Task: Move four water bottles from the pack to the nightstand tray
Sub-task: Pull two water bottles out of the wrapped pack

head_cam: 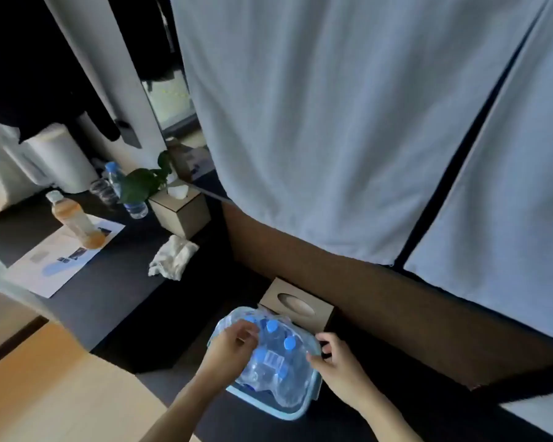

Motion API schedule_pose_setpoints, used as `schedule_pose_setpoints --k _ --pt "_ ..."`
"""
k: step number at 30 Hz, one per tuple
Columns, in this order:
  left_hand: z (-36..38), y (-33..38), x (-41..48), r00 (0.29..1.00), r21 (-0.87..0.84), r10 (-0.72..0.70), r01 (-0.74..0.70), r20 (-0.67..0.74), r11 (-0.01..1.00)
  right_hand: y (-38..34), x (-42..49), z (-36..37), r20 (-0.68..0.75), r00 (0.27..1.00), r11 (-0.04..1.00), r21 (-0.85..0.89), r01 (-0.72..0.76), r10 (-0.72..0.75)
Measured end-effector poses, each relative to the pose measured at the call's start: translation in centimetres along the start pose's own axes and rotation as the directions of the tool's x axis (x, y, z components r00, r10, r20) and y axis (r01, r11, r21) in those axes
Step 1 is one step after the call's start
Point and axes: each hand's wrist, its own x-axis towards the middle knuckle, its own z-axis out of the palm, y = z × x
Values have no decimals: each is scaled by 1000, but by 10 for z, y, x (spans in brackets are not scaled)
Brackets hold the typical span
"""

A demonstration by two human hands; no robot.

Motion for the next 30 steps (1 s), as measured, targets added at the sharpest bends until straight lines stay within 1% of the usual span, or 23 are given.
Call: schedule_pose_setpoints --k 1,3,4,6,7,9,12,13,15,16,18,21,23,26,28,30 --pt "4 -22 9 1000 -7 6 -6 -22 1000 13 16 19 -33 999 999 23 -28 29" --pt "10 -53 25 998 48 12 -9 -70 999 35 39 50 -108 985 990 55 -126 132" --pt "13 -65 33 994 75 -9 18 -110 997 43 47 62 -126 975 982 86 -171 181" --pt "20 -88 49 981 103 -56 76 -186 992 64 62 89 -170 964 973 144 -181 205" --pt "25 -98 57 972 112 -76 103 -225 988 75 69 100 -199 964 975 166 -145 177" --pt "32 -109 71 967 115 -96 126 -234 985 87 79 116 -254 961 978 203 -58 110" --pt "45 -119 86 980 42 -111 119 -164 992 94 88 133 -340 936 961 275 5 93" --pt "49 -122 88 979 34 -108 115 -171 993 96 90 137 -384 919 955 297 30 91" --pt "53 -130 91 971 24 -88 95 -222 995 99 94 143 -440 888 936 349 33 133" --pt "54 -134 93 968 23 -81 89 -236 996 100 96 145 -453 874 921 389 19 173" --pt "55 -145 96 972 26 -81 89 -220 996 100 100 146 -475 844 887 461 -2 249" --pt "57 -151 101 979 -39 -93 87 -183 995 97 105 147 -509 814 881 473 -8 280" --pt "57 -142 101 982 -62 -90 81 -167 995 92 108 148 -496 816 877 481 -26 296" --pt "54 -126 100 981 -34 -40 34 -190 999 87 108 141 -473 824 863 504 -37 312" --pt "50 -112 93 975 -7 3 -5 -222 1000 83 102 129 -454 834 829 560 -7 314" --pt "47 -93 82 960 31 75 -70 -271 997 78 89 112 -462 837 813 582 38 292"
